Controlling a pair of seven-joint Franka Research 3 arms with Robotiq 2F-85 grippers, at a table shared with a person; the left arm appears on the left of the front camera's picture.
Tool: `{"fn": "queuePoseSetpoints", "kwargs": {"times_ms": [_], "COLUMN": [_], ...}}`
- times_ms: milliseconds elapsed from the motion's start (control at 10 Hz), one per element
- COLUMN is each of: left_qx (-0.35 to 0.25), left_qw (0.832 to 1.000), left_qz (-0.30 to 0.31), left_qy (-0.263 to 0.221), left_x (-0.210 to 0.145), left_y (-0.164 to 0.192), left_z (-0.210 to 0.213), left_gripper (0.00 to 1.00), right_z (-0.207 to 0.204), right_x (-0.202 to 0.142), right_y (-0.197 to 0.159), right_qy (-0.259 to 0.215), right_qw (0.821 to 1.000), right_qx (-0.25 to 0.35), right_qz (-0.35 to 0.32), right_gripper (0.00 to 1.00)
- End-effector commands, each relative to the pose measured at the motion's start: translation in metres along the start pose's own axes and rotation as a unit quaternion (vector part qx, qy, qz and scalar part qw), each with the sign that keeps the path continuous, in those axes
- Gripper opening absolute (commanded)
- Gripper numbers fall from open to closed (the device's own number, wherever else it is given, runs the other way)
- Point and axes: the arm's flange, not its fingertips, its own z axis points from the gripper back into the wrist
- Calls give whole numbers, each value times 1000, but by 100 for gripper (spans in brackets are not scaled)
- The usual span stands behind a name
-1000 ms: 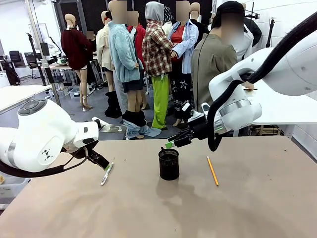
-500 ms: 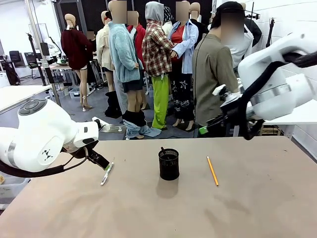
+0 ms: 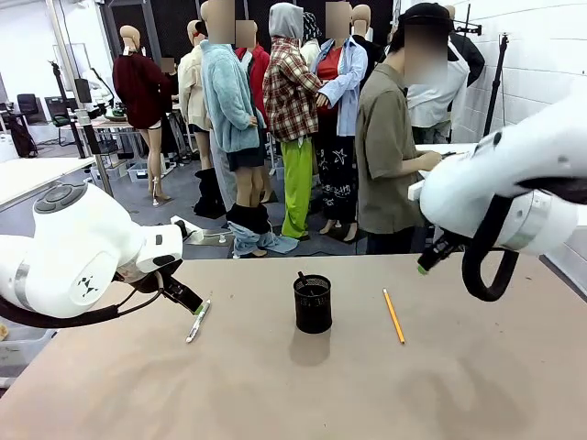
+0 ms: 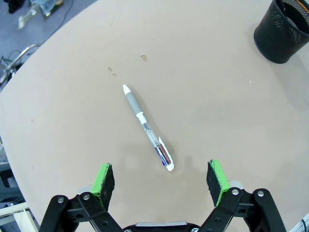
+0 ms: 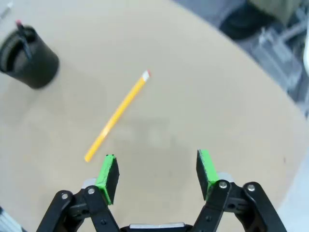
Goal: Place the pens into the pen holder.
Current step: Pick up a writing instrument from the table and place it into the Pen holder.
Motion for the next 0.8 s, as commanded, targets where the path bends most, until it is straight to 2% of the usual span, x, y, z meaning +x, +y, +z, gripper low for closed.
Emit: {"fn": "queuePoseSetpoints", "kwargs": {"times_ms": [0,200,500,700], "left_qx": [0,0,0,0], "left_qw": [1000,1000,1000,1000], "left_qz": [2,2,2,2], "left_qy": [-1,-1,-1,-1], "left_x": [-1,-1,-1,-1], "left_y": [2,2,2,2], "left_z": [1,1,1,1], "left_gripper": [100,100,100,100], "right_z": [37,16,-12,-48], "right_x": [58,71,83,92], "right_y": [18,23,34,48], "right_qy": [93,134,155,162], "right_qw": [995,990,984,982], "right_qx": [20,19,74,69], "right_qz": [-23,-42,-53,-66], "right_gripper": [80,80,80,80]}}
